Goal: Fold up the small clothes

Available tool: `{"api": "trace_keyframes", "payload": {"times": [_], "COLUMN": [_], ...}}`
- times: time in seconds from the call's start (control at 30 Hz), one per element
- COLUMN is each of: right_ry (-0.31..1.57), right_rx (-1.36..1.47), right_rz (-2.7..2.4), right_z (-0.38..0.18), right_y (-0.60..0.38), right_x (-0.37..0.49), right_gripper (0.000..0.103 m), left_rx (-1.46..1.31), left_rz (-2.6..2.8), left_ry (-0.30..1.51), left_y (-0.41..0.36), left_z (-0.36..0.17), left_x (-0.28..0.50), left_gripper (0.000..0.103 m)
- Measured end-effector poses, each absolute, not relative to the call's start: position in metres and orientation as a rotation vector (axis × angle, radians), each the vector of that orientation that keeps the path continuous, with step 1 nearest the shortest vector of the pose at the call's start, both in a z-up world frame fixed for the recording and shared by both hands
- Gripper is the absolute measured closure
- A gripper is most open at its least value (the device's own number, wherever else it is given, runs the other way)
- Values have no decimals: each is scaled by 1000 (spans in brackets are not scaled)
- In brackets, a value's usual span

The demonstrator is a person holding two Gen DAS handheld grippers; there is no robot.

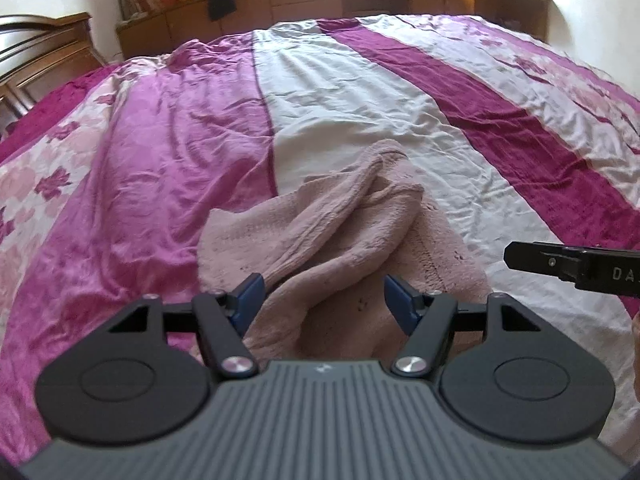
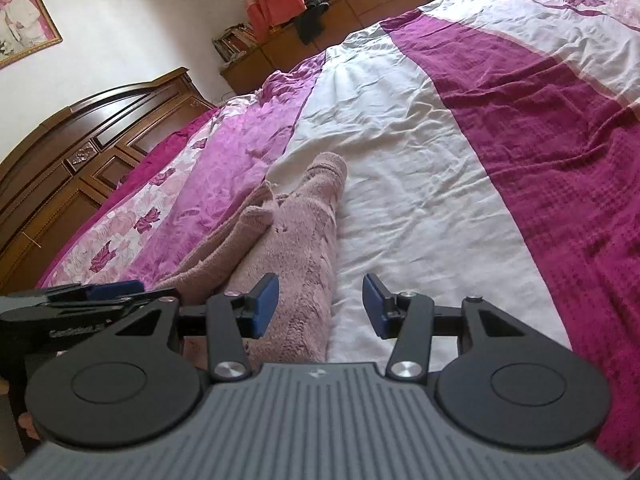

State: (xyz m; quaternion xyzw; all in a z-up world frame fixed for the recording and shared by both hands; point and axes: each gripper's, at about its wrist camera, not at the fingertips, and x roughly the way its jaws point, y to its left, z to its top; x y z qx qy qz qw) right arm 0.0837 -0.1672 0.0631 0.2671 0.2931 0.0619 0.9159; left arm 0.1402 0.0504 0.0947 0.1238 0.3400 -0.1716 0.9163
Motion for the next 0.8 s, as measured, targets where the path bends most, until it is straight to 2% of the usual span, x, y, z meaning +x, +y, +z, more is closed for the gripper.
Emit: {"api": "trace_keyframes", "payload": {"times": [0.57, 0.63, 0.67, 0.8], "right_ry": [633, 638, 640, 642], "right_rx": [590, 589, 588, 577], "right_rz": [127, 132, 135, 151], "right_z": [43, 41, 40, 40], "right_y": [-175, -173, -172, -168], "right_x": [86, 87, 88, 90], "right_gripper": [48, 48, 48, 48], "left_rx": [336, 300, 274, 169], "left_rz": [-348, -334, -327, -236], "left_ry": [655, 650, 669, 638], "left_y": [24, 30, 33, 58], "left_z": [67, 67, 66, 76], "left_x": [173, 180, 185, 196], "left_gripper": [36, 70, 91, 91]}}
